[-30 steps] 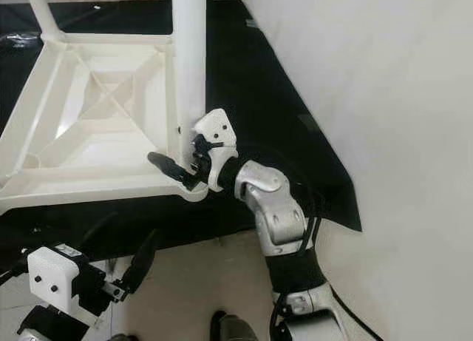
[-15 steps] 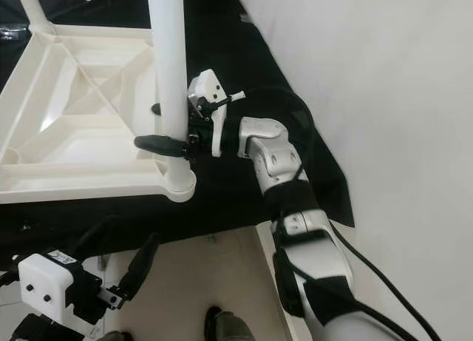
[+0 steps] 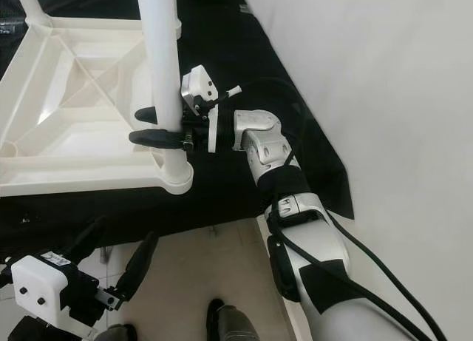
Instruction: Building children table
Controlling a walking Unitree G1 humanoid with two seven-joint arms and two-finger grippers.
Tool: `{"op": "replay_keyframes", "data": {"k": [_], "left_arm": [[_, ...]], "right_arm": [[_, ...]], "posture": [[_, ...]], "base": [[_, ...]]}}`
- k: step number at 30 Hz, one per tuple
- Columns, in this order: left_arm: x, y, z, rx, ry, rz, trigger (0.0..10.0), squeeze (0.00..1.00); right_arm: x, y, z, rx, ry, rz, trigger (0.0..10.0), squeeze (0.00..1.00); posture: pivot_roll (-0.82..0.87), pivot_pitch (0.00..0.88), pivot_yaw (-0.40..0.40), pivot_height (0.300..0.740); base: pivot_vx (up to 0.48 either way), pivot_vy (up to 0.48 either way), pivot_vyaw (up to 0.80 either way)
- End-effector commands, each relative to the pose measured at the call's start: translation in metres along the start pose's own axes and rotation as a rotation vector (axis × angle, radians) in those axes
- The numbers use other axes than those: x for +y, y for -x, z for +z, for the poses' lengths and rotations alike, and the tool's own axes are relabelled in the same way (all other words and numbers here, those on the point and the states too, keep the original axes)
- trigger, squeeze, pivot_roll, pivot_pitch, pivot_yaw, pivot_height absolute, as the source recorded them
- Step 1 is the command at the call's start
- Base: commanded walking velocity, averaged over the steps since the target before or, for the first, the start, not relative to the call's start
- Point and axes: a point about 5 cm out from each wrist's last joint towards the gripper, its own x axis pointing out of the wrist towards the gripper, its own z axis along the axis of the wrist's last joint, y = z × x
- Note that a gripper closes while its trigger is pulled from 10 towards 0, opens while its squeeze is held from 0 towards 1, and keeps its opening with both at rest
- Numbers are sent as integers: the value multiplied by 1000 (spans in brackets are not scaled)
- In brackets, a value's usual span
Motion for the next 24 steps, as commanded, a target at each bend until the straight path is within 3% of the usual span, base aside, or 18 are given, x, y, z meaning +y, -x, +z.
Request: {"op": "replay_keyframes", "data": {"k": [1,2,3,5,6,8,10,14,17,18,20,21,24], "left_arm": [[-1,1,-4,23,4,1,10000,0],[-1,1,-4,23,4,1,10000,0],[1,1,-4,23,2,3,10000,0],[5,-2,-5,20,-2,4,10000,0],[5,-2,-5,20,-2,4,10000,0],[6,-4,-5,20,-3,4,10000,0],[7,-7,-8,18,2,-3,10000,0],[8,-10,-12,11,-3,1,10000,0],[8,-11,-12,5,-9,9,10000,0],[9,-11,-11,4,-14,14,10000,0],[9,-10,-11,2,-19,20,10000,0],[9,-10,-11,2,-20,20,10000,0],[9,-9,-11,2,-20,20,10000,0]], "right_arm": [[-10,8,-25,153,-26,-360,0,0],[-10,8,-25,153,-26,-360,0,0],[4,7,-38,162,-82,-628,0,0],[53,0,-44,176,-118,-859,0,0],[53,0,-44,176,-118,-859,0,0],[68,-4,-41,160,-121,-876,0,0],[63,-14,-50,149,-141,-865,0,0],[53,-29,-42,102,-106,-830,0,0],[57,-33,-34,106,-115,-860,0,0],[61,-33,-31,107,-120,-850,10000,0],[65,-34,-28,106,-124,-831,10000,0],[67,-34,-26,90,-130,-785,10000,384],[70,-35,-25,63,-135,-719,10000,384]], "posture": [[113,268,-147,740],[113,268,-147,740],[85,265,-144,740],[69,266,-121,740],[69,266,-121,740],[69,266,-121,740],[78,229,-116,740],[81,211,-130,740],[81,211,-130,740],[84,208,-133,740],[84,208,-133,740],[86,214,-135,740],[86,214,-135,740]], "base": [[0,0,0],[0,0,0],[0,0,0],[0,0,0],[0,0,0],[0,0,0],[0,0,0],[0,0,0],[0,0,0],[0,0,0],[0,0,0],[0,0,0],[0,0,0]]}}
